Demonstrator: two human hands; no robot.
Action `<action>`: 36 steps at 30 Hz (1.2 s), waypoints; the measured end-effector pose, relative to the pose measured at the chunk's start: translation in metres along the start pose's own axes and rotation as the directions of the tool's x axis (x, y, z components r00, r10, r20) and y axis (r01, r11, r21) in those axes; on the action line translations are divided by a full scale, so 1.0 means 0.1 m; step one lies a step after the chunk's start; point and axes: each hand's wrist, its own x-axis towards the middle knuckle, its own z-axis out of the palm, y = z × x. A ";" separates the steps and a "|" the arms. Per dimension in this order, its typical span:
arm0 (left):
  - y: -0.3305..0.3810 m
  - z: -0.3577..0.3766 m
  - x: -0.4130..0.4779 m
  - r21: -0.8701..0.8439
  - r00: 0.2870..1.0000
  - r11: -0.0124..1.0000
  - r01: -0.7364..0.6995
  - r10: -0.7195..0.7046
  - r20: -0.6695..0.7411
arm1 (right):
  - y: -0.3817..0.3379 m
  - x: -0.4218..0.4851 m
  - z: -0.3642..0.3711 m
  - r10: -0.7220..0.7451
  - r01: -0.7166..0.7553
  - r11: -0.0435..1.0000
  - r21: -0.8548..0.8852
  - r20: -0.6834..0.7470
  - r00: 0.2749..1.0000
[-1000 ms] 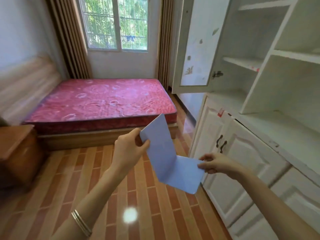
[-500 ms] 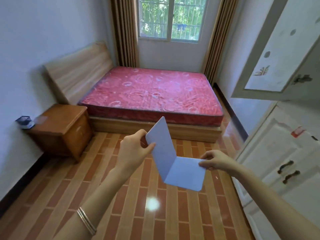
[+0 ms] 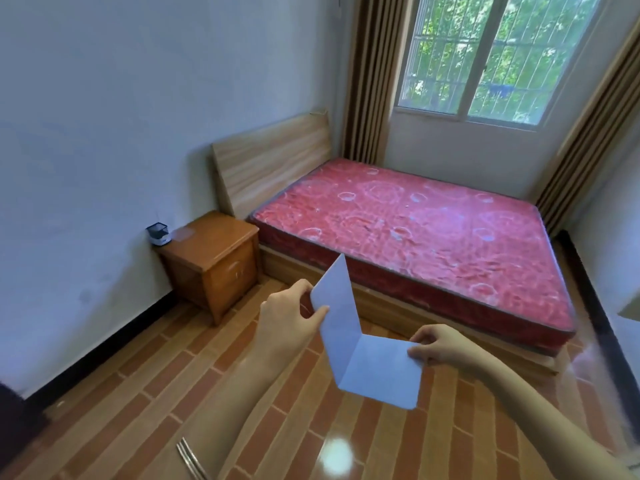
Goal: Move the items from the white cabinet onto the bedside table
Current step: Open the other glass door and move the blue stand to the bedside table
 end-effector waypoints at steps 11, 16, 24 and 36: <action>-0.58 0.13 0.72 0.093 0.980 0.976 0.197 -0.196 -0.022 | -0.43 1.26 -0.04 -0.098 0.105 0.993 -0.062 0.108 0.989; -0.96 0.10 1.34 0.112 0.974 0.968 0.226 -0.223 -0.042 | -0.83 1.95 -0.09 -0.146 0.155 0.985 -0.073 0.117 0.982; -1.62 -0.08 2.40 0.152 0.966 0.954 0.259 -0.252 -0.064 | -1.70 3.12 -0.18 -0.172 0.177 0.984 -0.029 0.127 0.977; -2.61 0.04 3.62 0.136 0.916 0.906 0.401 -0.394 -0.080 | -2.54 4.86 -0.20 -0.229 0.256 0.963 -0.087 0.240 0.943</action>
